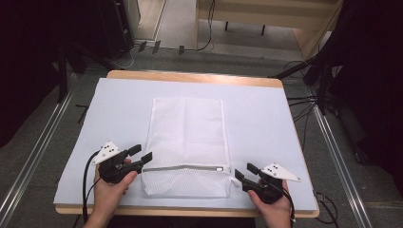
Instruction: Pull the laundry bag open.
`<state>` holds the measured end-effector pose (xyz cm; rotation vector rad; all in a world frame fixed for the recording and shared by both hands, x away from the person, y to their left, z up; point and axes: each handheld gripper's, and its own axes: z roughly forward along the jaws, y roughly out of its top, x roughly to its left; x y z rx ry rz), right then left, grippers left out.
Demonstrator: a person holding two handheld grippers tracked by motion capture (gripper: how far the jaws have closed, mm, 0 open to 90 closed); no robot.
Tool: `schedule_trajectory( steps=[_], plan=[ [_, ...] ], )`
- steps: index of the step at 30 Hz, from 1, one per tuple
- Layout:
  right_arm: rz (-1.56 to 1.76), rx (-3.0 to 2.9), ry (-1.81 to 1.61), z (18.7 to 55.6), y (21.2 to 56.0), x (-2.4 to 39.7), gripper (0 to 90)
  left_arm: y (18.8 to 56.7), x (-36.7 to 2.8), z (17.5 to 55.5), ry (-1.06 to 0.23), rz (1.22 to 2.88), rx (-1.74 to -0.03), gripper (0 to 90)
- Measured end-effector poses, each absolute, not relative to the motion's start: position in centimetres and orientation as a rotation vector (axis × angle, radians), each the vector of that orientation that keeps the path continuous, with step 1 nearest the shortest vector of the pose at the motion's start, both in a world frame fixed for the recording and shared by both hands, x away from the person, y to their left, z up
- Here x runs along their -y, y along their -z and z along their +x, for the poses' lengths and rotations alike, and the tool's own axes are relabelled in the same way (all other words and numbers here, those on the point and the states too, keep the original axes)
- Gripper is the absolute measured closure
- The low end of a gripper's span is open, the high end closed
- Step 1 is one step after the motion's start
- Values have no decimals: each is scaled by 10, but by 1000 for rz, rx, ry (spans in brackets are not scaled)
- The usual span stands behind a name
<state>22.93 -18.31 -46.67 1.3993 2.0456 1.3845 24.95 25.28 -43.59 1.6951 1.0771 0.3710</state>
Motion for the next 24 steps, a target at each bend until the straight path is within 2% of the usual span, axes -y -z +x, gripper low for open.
schedule_trajectory(
  steps=[7,16,17,18,20,21,22,23,24],
  plan=[
    [1416,-2178,-1296,238,478,157,442,442,-213,246,-268,1770,-1045,512],
    [1326,-2248,-1176,244,486,136,479,445,-200,245,-220,1806,-1015,539],
    [1289,-2231,-1120,240,486,131,532,445,-200,245,-210,1802,-1014,544],
    [1289,-2231,-1120,240,486,131,532,445,-200,245,-210,1802,-1014,546],
    [1286,-2203,-1074,238,486,129,605,446,-197,246,-192,1799,-1012,549],
    [1327,-2174,-1061,239,486,129,726,446,-192,246,-178,1809,-1005,552],
    [1327,-2174,-1061,239,486,129,726,446,-192,246,-178,1809,-1005,554],
    [1352,-2171,-1066,239,485,130,843,446,-188,247,-170,1818,-996,557],
    [1352,-2171,-1066,239,485,130,843,446,-184,248,-169,1830,-984,557]
  ],
)
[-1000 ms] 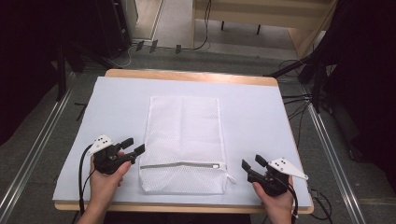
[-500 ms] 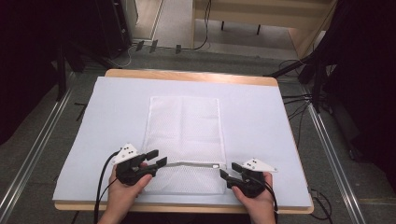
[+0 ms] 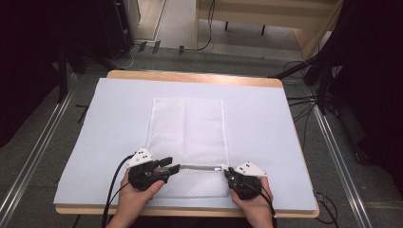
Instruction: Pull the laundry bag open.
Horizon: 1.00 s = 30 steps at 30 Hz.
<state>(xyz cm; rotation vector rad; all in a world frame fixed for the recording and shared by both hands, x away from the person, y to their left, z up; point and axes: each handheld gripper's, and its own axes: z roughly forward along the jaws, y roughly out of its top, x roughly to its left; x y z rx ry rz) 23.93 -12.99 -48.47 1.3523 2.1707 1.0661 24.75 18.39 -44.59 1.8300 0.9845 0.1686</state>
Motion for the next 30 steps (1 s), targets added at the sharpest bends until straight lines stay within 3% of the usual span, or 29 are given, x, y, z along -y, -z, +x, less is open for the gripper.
schedule_trajectory(
  steps=[3,12,30],
  plan=[
    [1339,-2193,-1101,240,484,129,879,443,-171,249,-148,1846,-962,564],
    [1230,-2142,-1232,232,469,120,883,445,-132,253,-100,1899,-922,734],
    [1095,-2188,-1388,228,456,117,889,463,-106,266,-19,1966,-923,612]
  ],
)
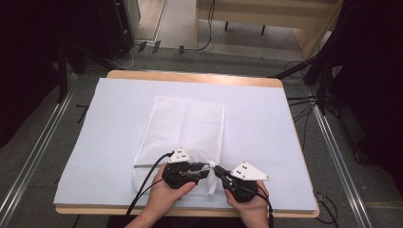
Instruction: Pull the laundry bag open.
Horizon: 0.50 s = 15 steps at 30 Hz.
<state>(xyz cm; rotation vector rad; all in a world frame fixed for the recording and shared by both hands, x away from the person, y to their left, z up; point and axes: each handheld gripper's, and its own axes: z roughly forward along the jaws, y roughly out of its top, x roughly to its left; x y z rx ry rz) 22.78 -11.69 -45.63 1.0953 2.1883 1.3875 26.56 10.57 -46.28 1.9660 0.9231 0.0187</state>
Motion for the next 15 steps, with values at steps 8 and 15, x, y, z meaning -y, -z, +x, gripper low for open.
schedule_trajectory(
  steps=[8,15],
  plan=[
    [1094,-2180,-1382,226,457,118,889,460,-105,264,-18,1956,-904,710],
    [1110,-2169,-1366,227,457,119,890,455,-108,262,20,1919,-874,759]
  ],
)
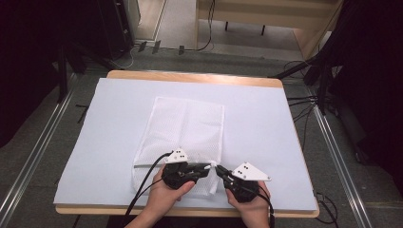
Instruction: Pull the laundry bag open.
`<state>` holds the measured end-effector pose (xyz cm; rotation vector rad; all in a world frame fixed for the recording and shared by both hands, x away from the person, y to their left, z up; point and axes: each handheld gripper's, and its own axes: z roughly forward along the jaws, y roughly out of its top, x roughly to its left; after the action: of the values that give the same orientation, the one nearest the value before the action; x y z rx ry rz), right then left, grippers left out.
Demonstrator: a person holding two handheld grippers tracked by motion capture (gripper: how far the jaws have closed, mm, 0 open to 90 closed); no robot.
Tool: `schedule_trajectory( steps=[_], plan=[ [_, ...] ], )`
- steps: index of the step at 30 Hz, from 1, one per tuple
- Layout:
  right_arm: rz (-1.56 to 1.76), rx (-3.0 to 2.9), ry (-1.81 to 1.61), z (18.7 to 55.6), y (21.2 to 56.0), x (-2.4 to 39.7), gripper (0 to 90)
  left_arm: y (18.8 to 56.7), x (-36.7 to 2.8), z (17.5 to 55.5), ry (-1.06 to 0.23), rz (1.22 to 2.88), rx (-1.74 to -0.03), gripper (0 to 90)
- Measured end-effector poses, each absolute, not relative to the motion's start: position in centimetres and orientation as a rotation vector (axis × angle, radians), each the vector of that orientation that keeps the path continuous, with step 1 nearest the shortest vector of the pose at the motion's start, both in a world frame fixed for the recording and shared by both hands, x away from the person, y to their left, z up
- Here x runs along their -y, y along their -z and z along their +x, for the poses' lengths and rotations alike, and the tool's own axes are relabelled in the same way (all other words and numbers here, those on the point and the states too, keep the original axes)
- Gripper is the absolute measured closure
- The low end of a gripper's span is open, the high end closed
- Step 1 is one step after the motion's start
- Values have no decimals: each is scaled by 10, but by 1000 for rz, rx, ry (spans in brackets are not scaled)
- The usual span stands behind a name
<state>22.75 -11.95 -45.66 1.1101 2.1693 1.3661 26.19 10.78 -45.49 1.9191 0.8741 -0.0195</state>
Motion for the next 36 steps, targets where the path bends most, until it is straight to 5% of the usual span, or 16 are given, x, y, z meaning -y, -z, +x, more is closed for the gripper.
schedule_trajectory(
  steps=[15,36],
  plan=[
    [1112,-2176,-1336,226,457,114,890,458,-103,267,68,1956,-913,880],
    [1202,-2119,-1257,231,456,126,896,461,-145,268,20,1951,-1013,884]
  ],
)
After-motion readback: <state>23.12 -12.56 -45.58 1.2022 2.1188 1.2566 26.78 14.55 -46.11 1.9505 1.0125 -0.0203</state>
